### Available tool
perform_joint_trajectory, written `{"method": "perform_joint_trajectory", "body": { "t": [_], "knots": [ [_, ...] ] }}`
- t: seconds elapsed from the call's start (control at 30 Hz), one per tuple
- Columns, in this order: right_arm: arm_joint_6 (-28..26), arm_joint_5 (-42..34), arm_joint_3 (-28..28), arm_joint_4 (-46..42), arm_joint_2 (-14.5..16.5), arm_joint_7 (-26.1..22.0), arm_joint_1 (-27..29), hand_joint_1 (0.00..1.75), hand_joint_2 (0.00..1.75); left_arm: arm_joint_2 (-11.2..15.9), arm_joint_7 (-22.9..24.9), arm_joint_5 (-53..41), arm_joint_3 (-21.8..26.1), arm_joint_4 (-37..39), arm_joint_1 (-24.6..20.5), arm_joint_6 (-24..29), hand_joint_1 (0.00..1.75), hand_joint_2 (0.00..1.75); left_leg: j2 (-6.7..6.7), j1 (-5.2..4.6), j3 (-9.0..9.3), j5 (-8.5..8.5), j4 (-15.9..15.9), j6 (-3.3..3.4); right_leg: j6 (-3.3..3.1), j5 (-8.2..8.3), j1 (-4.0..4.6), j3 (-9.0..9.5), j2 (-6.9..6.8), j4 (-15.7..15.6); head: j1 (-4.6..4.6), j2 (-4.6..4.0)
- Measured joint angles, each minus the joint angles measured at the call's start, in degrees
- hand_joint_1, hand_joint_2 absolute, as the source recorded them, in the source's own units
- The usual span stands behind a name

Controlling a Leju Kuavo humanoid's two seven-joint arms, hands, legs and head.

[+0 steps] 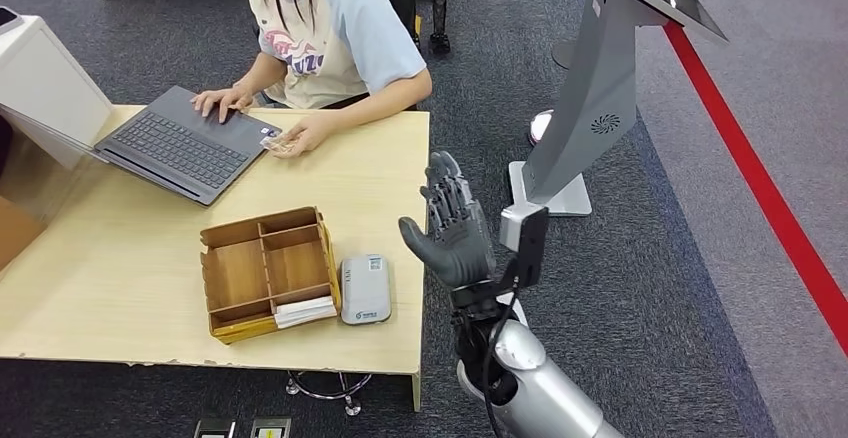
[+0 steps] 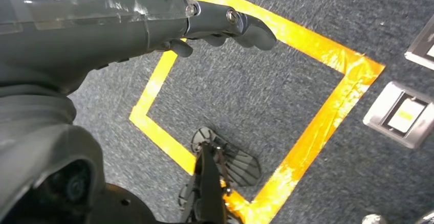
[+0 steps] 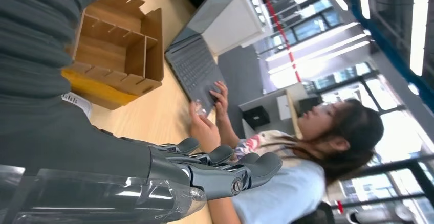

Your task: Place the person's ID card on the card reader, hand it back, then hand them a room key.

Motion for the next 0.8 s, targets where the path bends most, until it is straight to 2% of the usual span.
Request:
{"method": "perform_joint_trajectory", "body": {
  "t": [0.17,0.3,0.53,0.8],
  "knots": [
    [3.0,-2.3,-4.4,-10.8,-4.0,-0.3,8.4,0.00,1.75,-0.3,-0.2,0.0,1.7,0.0,0.0,0.2,0.00,0.00,0.00,0.02,-0.01,-0.01,0.0,0.00,0.00,0.00,0.00,0.00,-0.01,0.0,-0.01,0.00],
    [3.0,-1.2,-6.7,-14.6,-5.9,0.7,12.1,0.00,0.00,-0.7,-0.2,0.0,2.8,0.0,0.0,0.6,0.00,0.00,0.00,0.03,-0.05,-0.01,0.0,-0.01,0.00,0.00,0.00,0.01,-0.01,0.0,0.00,0.00],
    [1.8,1.6,-8.4,-15.9,-7.4,1.6,15.1,0.00,0.00,-1.5,-0.3,0.1,4.0,0.0,0.0,1.8,0.00,0.00,0.00,0.03,-0.08,0.02,0.0,0.01,0.02,0.02,0.01,0.02,-0.01,0.0,-0.01,0.00],
    [0.5,2.2,-8.7,-15.9,-7.9,1.7,15.8,0.00,0.00,-1.9,-0.3,0.2,4.7,0.0,-0.1,2.5,0.00,0.00,0.00,0.03,-0.03,0.03,0.0,0.02,0.03,0.03,0.01,0.01,-0.02,0.0,0.00,0.00]
  ]
}}
